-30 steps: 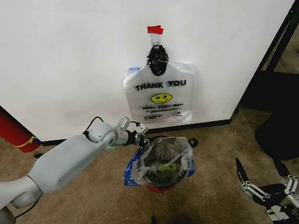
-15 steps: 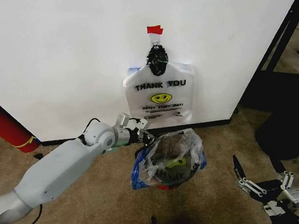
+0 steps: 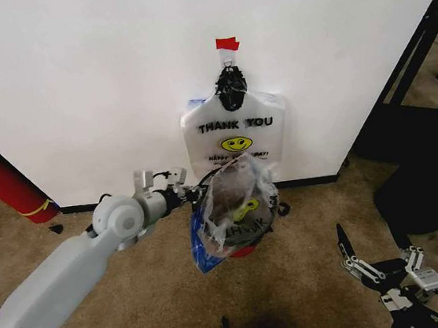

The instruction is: Pick up the garbage bag from the wall and place it over the trash bin.

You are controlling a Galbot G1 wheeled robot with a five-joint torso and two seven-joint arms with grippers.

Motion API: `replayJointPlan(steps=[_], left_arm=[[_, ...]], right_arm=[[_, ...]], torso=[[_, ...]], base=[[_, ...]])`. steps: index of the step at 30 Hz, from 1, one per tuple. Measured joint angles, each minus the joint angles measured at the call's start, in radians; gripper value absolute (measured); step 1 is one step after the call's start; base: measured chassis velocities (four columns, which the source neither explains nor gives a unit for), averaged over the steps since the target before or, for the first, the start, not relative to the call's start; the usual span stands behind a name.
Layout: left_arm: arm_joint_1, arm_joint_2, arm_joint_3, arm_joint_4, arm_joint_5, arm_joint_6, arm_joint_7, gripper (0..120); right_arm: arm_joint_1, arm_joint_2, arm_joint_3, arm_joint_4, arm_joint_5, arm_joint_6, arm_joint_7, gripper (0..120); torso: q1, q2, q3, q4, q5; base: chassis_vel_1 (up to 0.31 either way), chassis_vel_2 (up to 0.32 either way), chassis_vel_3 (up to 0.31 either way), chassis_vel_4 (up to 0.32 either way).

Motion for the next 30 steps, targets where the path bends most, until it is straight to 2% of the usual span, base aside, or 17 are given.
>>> replayJointPlan(steps=[3, 6, 9, 11, 12, 14, 18, 24, 27, 30], left_arm=[[0.060, -0.002, -0.042, -0.038, -0.032, -0.044, -0.110, 3], [0.095, -0.004, -0.057, -0.064, -0.039, -0.075, -0.160, 3], [0.163, -0.020, -0.077, -0.117, -0.045, -0.133, -0.275, 3], [0.213, -0.048, -0.089, -0.161, -0.050, -0.171, -0.370, 3], [0.213, -0.048, -0.089, -0.161, -0.050, -0.171, -0.370, 3], [0.242, -0.075, -0.089, -0.195, -0.050, -0.208, -0.452, 3], [0.263, -0.112, -0.068, -0.207, -0.022, -0.276, -0.557, 3], [0.296, -0.148, -0.050, -0.187, 0.037, -0.346, -0.613, 3], [0.299, -0.153, -0.049, -0.181, 0.045, -0.353, -0.616, 3], [0.312, -0.204, -0.032, -0.141, 0.087, -0.399, -0.652, 3]], right_arm=[[0.003, -0.003, -0.007, -0.001, 0.000, -0.005, 0.002, 100], [0.007, -0.003, -0.010, -0.003, -0.001, -0.008, 0.002, 100], [0.014, -0.003, -0.014, -0.009, -0.003, -0.010, 0.004, 100], [0.016, -0.003, -0.018, -0.014, -0.007, -0.011, 0.004, 100], [0.016, -0.003, -0.018, -0.014, -0.007, -0.011, 0.004, 100], [0.016, -0.001, -0.021, -0.016, -0.010, -0.011, 0.005, 100], [0.016, 0.002, -0.024, -0.019, -0.016, -0.011, 0.005, 100], [0.013, 0.006, -0.028, -0.022, -0.022, -0.012, 0.005, 100], [0.013, 0.007, -0.028, -0.022, -0.023, -0.012, 0.005, 100], [0.010, 0.010, -0.036, -0.018, -0.025, -0.025, 0.010, 100]], torso=[[0.000, 0.000, 0.000, -0.0003, 0.0000], [0.000, 0.000, 0.000, -0.0002, 0.0001], [0.000, 0.000, 0.000, -0.0002, 0.0000], [0.000, 0.000, 0.000, 0.0000, 0.0002], [0.000, 0.000, 0.000, 0.0000, 0.0002], [0.000, 0.000, 0.000, -0.0002, 0.0000], [0.000, 0.000, 0.000, -0.0003, 0.0001], [0.000, 0.000, 0.000, -0.0002, 0.0000], [0.000, 0.000, 0.000, -0.0002, 0.0000], [0.000, 0.000, 0.000, -0.0001, 0.0002]], base=[[0.000, 0.000, 0.000, 0.000], [0.000, 0.000, 0.000, 0.000], [0.000, 0.000, 0.000, 0.000], [0.000, 0.000, 0.000, 0.000], [0.000, 0.000, 0.000, 0.000], [0.000, 0.000, 0.000, 0.000], [0.000, 0.000, 0.000, 0.000], [0.000, 0.000, 0.000, 0.000], [0.000, 0.000, 0.000, 0.000], [0.000, 0.000, 0.000, 0.000]])
